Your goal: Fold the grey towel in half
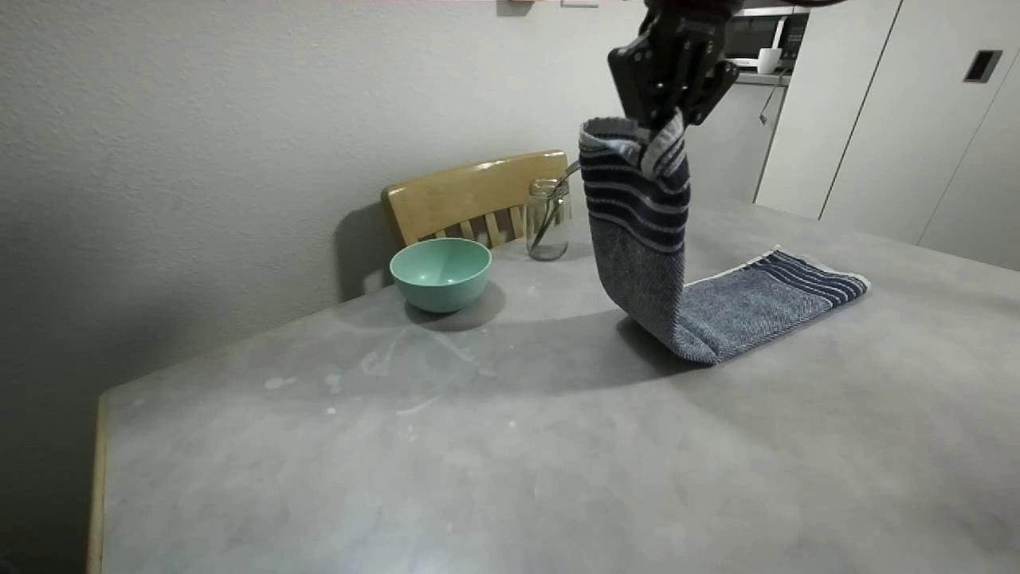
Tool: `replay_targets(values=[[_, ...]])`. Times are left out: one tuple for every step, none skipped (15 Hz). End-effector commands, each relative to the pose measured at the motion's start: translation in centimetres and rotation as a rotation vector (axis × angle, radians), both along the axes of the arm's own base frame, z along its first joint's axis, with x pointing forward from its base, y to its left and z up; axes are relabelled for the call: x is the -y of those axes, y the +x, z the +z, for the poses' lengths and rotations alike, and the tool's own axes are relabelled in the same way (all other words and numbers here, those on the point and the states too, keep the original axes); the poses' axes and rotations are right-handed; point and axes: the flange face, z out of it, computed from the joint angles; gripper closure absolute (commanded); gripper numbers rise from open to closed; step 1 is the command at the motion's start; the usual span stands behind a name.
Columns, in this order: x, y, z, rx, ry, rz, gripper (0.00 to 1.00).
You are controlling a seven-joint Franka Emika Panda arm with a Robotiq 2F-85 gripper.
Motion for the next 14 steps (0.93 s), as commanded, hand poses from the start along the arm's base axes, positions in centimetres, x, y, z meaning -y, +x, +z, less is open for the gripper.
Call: replay_targets(values=[[4.3,-3.9,0.1,0.050,0.095,0.065,0.98],[5.3,-4.5,0.0,0.056,0.113,0.094,0.98],[6.3,-5.0,-0.1,0.066,0.125,0.135,0.98],[7.0,-5.4,-0.1,0.071,0.133,0.169,0.98],[7.6,-5.6,-0.2,0.078,0.134,0.202,0.98],[8.1,-5.8,-0.1,0.084,0.129,0.231,0.98],[8.5,-5.9,0.0,0.083,0.112,0.257,0.98],[8.9,-5.9,0.1,0.089,0.104,0.275,0.98],[9.3,-5.9,0.3,0.088,0.095,0.281,0.98],[9.8,-5.8,0.4,0.083,0.079,0.283,0.98],[10.6,-5.8,0.6,0.076,0.059,0.279,0.98],[11.6,-5.9,0.7,0.069,0.036,0.270,0.98],[12.8,-5.9,0.9,0.064,0.009,0.259,0.98],[14.0,-6.0,1.2,0.064,-0.016,0.242,0.98]])
